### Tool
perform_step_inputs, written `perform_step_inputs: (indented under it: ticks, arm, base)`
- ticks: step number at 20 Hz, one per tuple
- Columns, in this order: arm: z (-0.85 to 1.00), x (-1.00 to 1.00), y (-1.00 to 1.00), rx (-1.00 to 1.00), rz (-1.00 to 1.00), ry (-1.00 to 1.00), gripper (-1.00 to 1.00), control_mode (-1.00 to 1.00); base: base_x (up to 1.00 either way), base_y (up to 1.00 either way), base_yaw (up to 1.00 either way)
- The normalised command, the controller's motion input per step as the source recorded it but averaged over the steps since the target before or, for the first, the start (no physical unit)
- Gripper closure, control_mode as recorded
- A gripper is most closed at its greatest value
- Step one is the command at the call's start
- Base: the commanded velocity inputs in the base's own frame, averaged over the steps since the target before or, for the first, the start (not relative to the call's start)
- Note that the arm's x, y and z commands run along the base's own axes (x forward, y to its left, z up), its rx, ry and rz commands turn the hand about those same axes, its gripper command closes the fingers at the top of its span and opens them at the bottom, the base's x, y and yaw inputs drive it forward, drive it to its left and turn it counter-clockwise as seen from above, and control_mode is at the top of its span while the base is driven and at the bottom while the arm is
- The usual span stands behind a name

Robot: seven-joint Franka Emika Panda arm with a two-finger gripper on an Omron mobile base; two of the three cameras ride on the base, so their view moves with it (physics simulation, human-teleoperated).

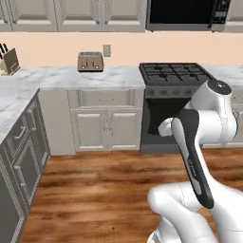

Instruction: Clear the mugs and bowl far away from the sink.

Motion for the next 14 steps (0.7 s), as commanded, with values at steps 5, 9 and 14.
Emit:
perform_step_inputs:
  ticks: [5,9,14]
  arm:
    - [0.0,0.0,0.0,0.0,0.0,0.0,-1.0,1.0]
    - [0.0,0.0,0.0,0.0,0.0,0.0,-1.0,1.0]
    - [0.0,0.0,0.0,0.0,0.0,0.0,-1.0,1.0]
  base:
    - [0.0,0.0,1.0]
    - [0.02,0.0,1.0]
    - [0.61,-0.04,0.74]
